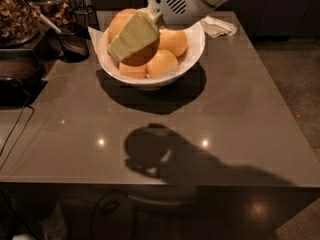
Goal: Pick orange from white bowl
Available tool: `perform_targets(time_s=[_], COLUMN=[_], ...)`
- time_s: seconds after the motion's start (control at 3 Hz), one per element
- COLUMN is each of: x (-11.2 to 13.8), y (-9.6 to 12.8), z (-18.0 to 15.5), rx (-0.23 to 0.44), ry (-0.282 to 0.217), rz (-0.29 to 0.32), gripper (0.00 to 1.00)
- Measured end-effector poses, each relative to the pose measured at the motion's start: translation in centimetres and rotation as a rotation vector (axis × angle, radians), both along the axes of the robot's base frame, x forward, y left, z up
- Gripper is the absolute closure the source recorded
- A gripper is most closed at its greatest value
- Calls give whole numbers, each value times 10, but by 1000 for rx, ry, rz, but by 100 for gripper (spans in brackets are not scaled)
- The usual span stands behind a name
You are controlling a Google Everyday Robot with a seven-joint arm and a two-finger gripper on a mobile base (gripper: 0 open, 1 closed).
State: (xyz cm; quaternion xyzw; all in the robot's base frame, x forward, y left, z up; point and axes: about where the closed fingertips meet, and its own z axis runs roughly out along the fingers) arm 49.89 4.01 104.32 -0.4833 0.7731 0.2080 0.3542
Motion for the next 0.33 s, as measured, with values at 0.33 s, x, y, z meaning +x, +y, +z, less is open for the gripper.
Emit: perform_targets(time_s=[0.33], x=[-3], y=[0], z=[-1], rx=[-4], ry=[0], rz=[-1], gripper=[100])
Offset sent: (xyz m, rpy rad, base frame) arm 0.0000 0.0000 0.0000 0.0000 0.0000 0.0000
